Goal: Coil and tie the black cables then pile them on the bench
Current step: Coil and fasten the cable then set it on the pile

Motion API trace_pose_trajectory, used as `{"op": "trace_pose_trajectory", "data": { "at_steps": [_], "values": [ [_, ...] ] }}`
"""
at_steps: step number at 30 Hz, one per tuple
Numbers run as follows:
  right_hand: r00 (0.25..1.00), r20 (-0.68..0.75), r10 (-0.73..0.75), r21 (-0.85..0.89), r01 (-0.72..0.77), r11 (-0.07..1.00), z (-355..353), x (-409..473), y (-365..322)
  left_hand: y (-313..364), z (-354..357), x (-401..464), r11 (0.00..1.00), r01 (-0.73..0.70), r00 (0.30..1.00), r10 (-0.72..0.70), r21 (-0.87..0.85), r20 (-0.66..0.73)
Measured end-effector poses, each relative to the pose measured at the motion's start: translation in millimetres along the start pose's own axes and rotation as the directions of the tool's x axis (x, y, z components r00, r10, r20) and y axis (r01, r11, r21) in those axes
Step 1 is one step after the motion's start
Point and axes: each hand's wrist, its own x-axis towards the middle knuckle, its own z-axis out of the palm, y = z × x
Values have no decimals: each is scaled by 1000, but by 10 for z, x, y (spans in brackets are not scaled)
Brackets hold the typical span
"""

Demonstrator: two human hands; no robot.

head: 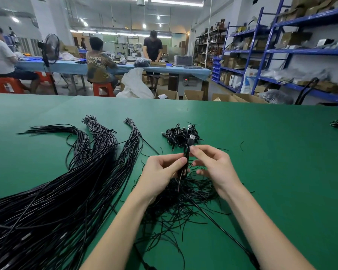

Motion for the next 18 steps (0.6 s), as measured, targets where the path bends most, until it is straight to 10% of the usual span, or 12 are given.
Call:
{"op": "trace_pose_trajectory", "data": {
  "at_steps": [18],
  "values": [
    [999,-9,53,51,-53,997,-28,59,62,-19,-25,30,965,146,988,-153,-216,-16]
  ]
}}
